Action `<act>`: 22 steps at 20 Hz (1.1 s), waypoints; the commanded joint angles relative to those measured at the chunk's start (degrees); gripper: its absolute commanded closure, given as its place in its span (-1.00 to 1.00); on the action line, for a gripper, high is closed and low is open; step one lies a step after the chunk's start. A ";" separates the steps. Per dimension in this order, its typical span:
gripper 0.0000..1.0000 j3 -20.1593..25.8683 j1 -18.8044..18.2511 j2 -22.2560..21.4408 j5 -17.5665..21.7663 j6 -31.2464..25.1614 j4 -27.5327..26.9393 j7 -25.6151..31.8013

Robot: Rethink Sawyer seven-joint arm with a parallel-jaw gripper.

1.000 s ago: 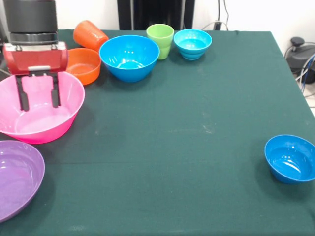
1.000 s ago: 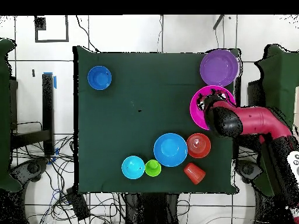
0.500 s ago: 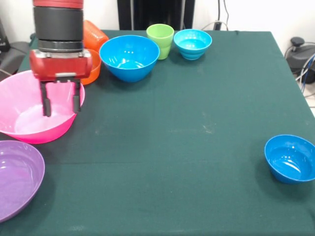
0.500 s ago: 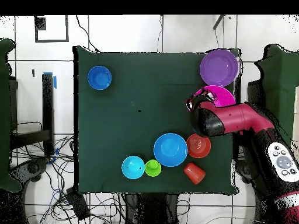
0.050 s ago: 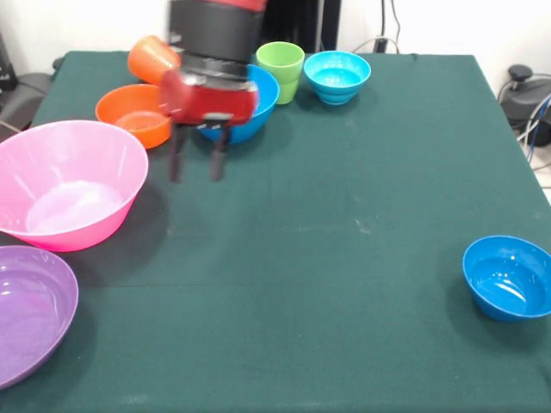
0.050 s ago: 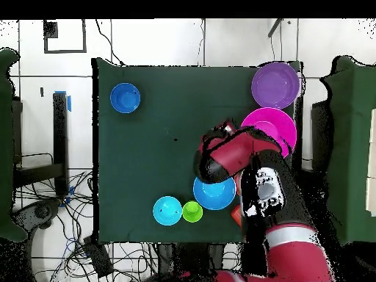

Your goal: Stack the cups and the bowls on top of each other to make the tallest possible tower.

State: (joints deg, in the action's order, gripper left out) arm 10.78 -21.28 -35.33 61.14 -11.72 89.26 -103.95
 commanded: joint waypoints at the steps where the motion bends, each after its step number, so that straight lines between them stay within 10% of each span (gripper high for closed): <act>1: -1.00 -11.61 4.08 -1.76 0.89 1.76 -0.13 -13.45; 5: -1.00 -3.16 -3.88 -4.12 -3.47 -1.52 3.53 -6.81; 8: -1.00 18.20 -24.71 -4.54 -19.92 -15.60 11.31 8.11; 13: -1.00 26.05 -33.16 -15.64 -35.66 -36.32 14.79 19.78; 17: -1.00 27.34 -36.48 -21.16 -36.84 -40.68 16.10 24.02; 22: -1.00 28.93 -41.46 -25.83 -30.08 -30.01 23.10 26.06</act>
State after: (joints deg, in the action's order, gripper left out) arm 31.64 -63.24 -53.72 28.12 -45.18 101.00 -97.66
